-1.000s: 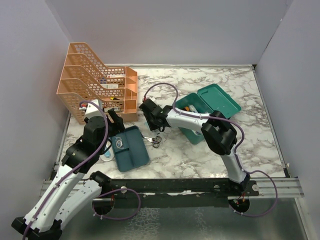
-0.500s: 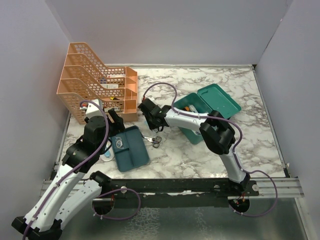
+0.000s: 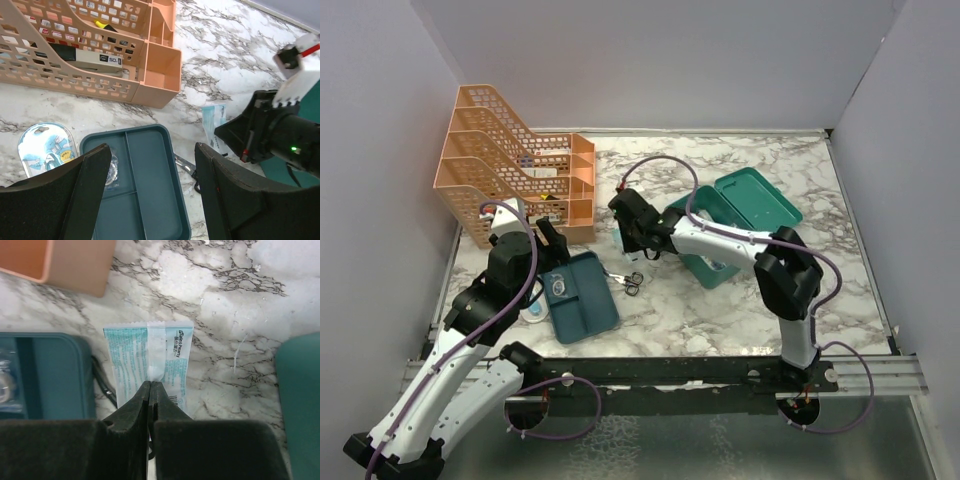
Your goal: Organize the medicine kit
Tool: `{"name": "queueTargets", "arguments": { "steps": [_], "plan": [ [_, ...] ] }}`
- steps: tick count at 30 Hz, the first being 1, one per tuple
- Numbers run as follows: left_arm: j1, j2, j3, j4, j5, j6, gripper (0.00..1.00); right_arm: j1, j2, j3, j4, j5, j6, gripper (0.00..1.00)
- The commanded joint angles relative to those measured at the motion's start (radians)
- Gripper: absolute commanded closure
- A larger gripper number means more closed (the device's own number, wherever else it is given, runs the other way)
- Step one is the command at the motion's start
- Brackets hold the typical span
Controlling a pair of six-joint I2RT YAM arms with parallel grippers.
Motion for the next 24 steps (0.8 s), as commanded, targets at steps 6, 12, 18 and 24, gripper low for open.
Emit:
{"name": "queueTargets", "arguments": {
  "steps": [6, 12, 18, 24],
  "plan": [
    [0.005, -0.023, 0.099, 0.007, -0.025, 0.031, 0.29, 0.052, -0.204, -0.163, 0.139, -0.161, 0.298, 0.99],
    [0.005, -0.033, 0.193, -0.010, -0.045, 0.075, 0.29, 0.186, -0.239, -0.211, 0.158, -0.100, 0.500, 0.99],
    [0.005, -0.039, 0.265, -0.038, -0.045, 0.114, 0.29, 0.326, -0.163, -0.149, 0.109, -0.005, 0.608, 0.99],
    [0.004, -0.052, 0.284, -0.056, -0.052, 0.123, 0.29, 0.390, -0.036, -0.066, 0.084, -0.012, 0.639, 0.99]
  ]
}}
